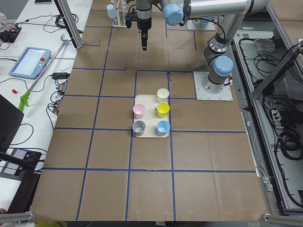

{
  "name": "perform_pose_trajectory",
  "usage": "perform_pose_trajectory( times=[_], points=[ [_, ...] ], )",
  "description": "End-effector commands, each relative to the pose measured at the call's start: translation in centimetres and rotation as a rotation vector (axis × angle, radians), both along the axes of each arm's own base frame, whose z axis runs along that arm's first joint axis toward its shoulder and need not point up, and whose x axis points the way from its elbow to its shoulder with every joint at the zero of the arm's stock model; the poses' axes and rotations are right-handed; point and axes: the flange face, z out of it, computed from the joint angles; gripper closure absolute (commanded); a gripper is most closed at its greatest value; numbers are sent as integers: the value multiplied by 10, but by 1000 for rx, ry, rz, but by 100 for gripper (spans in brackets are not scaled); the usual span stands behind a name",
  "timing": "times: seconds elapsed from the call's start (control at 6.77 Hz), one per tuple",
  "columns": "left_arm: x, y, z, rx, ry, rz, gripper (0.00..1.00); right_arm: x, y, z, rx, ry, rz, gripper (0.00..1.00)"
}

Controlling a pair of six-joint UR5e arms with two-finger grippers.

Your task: Transfer IKEA cup to right arm and place on rack

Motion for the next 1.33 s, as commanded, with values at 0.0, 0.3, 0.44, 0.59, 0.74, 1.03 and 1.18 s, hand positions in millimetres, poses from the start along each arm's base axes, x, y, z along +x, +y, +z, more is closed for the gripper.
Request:
perform_pose_trajectory(
  times=[0.0, 0.3, 0.44, 0.59, 0.74, 1.03, 1.18],
  points=[
    [81, 69, -44, 59, 34, 31, 1, 26, 28, -11, 79, -180, -62, 0],
    [113, 110, -78, 83, 63, 50, 1, 30, 38, -19, 137, -255, -97, 0],
    [111, 119, -102, 95, 77, 63, 1, 30, 38, -19, 133, -249, -102, 0],
    [108, 125, -133, 76, 66, 57, 1, 30, 35, -20, 131, -245, -98, 0],
    [108, 125, -160, 41, 43, 49, 1, 30, 34, -20, 131, -245, -98, 0],
    [111, 121, -195, 11, 24, 49, 1, 27, 32, -23, 138, -245, -105, 0],
    [116, 113, -211, 18, 31, 47, 1, 26, 30, -24, 139, -245, -108, 0]
  ],
)
